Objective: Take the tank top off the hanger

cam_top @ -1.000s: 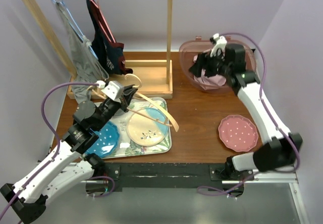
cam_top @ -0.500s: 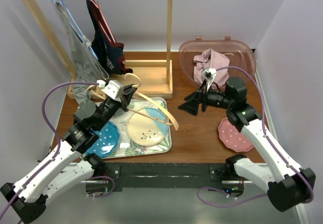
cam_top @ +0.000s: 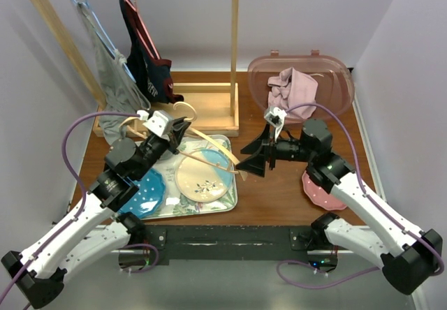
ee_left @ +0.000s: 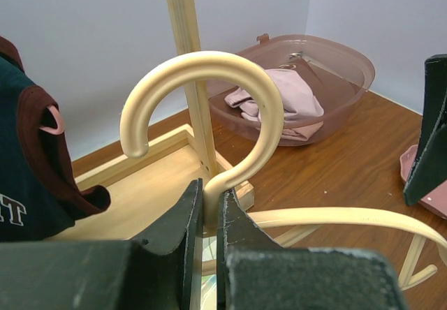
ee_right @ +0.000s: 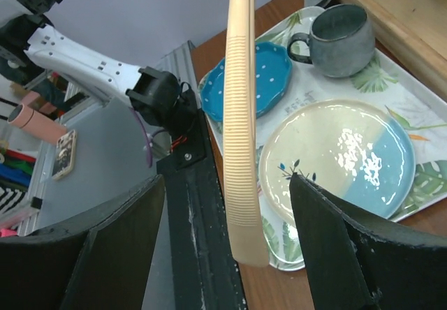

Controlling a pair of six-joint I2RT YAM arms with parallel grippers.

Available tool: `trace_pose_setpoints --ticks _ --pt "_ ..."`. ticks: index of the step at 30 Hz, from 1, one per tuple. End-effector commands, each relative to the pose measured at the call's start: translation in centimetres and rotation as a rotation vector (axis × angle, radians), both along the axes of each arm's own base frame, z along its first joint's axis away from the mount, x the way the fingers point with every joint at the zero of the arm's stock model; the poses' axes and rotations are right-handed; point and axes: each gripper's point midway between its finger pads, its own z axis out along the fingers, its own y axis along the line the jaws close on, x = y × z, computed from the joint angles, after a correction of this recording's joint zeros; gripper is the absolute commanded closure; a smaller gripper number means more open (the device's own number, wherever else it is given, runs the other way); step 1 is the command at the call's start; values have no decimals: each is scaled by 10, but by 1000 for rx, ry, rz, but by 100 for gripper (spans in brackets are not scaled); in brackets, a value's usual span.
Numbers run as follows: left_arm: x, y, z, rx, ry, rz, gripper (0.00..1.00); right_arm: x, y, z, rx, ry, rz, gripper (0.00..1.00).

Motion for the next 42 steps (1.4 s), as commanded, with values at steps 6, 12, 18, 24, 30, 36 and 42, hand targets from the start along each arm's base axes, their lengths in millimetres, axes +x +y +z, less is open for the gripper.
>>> trace_pose_setpoints --ticks 6,12,18,24,30,36,42 --pt "1 4 21 -55 -61 18 100 10 5 -7 -29 -138 -87 28" --pt "0 4 21 -56 -62 16 100 6 13 -14 -41 -154 -62 28" --pt "0 4 22 -57 -64 15 100 3 22 -28 -64 -161 -64 30" --pt "-1 4 23 -60 -69 10 100 1 31 -29 -68 -174 -66 43" --pt "-2 3 24 -88 -55 6 100 12 27 -13 -59 -207 -160 100" --pt "-3 -1 25 -87 -57 -17 74 11 8 17 -6 -263 -243 100" --pt "-5 0 26 -89 -60 -17 39 12 -27 47 -63 -317 -372 100"
